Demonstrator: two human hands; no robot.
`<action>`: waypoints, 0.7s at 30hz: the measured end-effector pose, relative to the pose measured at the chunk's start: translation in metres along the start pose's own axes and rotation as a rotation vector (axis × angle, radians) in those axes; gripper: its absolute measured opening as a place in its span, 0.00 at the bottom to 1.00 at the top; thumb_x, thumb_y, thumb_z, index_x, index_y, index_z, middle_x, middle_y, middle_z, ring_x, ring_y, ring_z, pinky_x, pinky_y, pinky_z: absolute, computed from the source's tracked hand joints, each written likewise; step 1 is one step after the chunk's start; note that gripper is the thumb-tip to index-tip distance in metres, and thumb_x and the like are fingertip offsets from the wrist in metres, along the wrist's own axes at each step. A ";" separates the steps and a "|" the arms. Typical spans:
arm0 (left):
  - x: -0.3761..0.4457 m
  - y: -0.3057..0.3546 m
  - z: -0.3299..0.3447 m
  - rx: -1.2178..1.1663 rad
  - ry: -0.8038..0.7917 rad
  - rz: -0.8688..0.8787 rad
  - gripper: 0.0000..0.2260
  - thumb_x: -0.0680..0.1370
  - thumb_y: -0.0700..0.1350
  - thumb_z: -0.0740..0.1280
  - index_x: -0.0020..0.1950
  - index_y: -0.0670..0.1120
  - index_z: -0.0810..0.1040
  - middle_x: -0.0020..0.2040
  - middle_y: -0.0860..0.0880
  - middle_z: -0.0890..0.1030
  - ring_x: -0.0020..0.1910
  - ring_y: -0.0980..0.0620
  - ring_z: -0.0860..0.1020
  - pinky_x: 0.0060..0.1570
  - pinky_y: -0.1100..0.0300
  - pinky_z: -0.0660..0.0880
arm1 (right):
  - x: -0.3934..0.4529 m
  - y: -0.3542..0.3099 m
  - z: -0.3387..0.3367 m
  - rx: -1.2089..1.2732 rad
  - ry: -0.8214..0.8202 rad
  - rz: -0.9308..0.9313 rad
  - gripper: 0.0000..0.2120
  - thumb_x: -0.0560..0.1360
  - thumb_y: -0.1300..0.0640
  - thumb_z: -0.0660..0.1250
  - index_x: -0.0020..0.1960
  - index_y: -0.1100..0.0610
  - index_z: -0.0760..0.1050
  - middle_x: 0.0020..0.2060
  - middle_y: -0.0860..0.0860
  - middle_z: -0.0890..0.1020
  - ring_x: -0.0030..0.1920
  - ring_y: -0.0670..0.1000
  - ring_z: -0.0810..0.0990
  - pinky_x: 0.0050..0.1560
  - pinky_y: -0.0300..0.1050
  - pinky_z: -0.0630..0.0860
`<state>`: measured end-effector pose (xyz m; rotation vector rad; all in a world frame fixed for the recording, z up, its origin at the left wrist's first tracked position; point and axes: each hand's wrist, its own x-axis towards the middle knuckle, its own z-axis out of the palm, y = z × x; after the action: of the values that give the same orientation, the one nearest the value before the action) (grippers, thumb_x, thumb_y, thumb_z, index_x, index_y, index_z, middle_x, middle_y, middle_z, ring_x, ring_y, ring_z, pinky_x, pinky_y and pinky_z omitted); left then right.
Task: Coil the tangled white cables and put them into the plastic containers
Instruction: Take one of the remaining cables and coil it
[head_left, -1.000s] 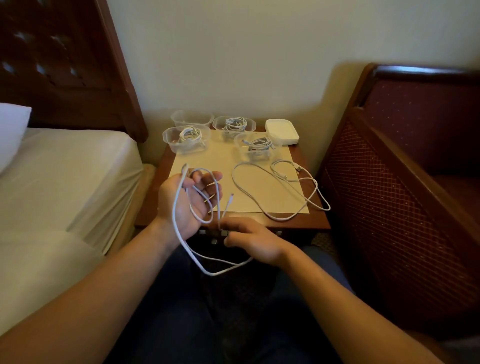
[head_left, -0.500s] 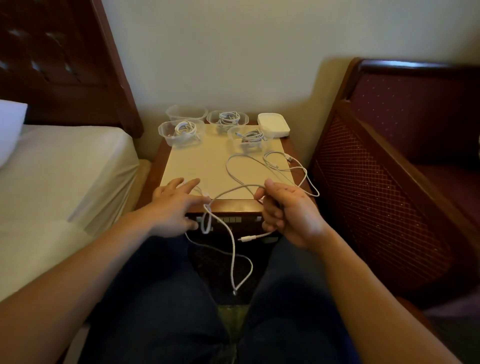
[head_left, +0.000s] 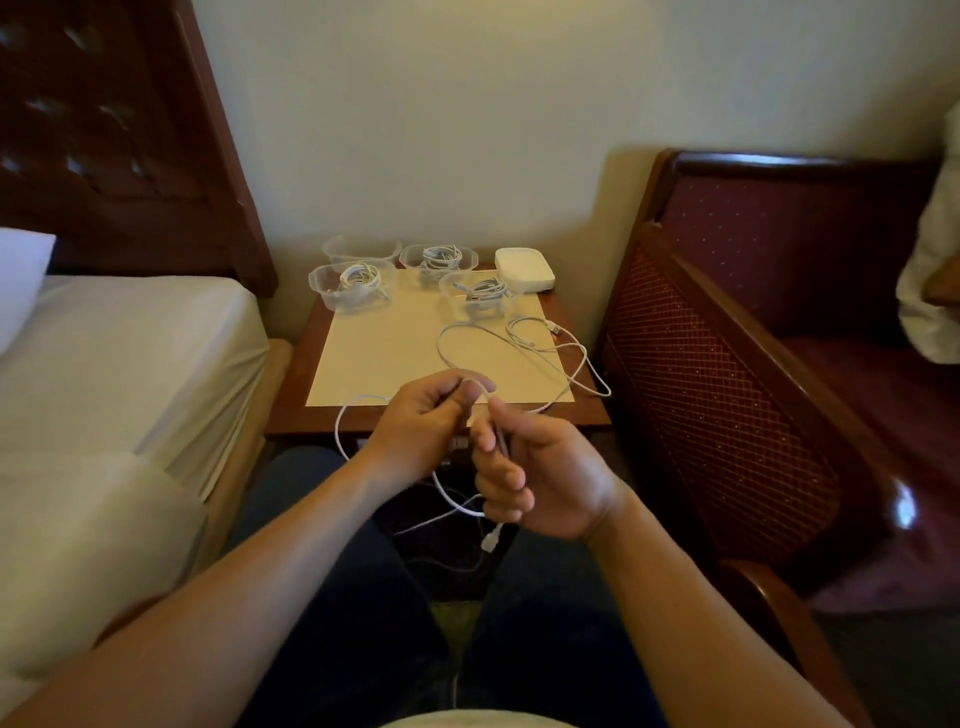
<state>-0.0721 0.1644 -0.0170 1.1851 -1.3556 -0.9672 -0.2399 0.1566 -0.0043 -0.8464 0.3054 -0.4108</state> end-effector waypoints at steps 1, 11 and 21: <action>0.000 0.000 0.003 -0.017 -0.023 -0.017 0.10 0.85 0.40 0.60 0.54 0.42 0.82 0.29 0.51 0.76 0.31 0.57 0.75 0.36 0.65 0.72 | 0.001 0.006 0.001 0.005 -0.044 -0.008 0.18 0.85 0.48 0.53 0.45 0.58 0.72 0.26 0.50 0.75 0.27 0.49 0.75 0.32 0.42 0.74; 0.016 -0.008 -0.002 0.125 0.067 -0.043 0.10 0.83 0.46 0.65 0.58 0.55 0.84 0.35 0.55 0.78 0.34 0.57 0.76 0.42 0.60 0.73 | 0.011 0.023 0.010 -0.027 -0.107 -0.062 0.17 0.85 0.52 0.52 0.46 0.59 0.73 0.22 0.47 0.71 0.20 0.45 0.69 0.23 0.37 0.63; -0.017 -0.011 0.007 0.364 -0.272 -0.118 0.13 0.84 0.41 0.63 0.41 0.48 0.80 0.32 0.58 0.79 0.31 0.62 0.75 0.38 0.67 0.69 | 0.011 -0.003 0.001 0.057 0.518 -0.434 0.26 0.86 0.46 0.50 0.69 0.65 0.69 0.59 0.60 0.84 0.59 0.59 0.84 0.57 0.51 0.82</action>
<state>-0.0779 0.1784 -0.0321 1.4569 -1.7477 -1.0198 -0.2308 0.1503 -0.0027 -0.7384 0.5874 -1.0451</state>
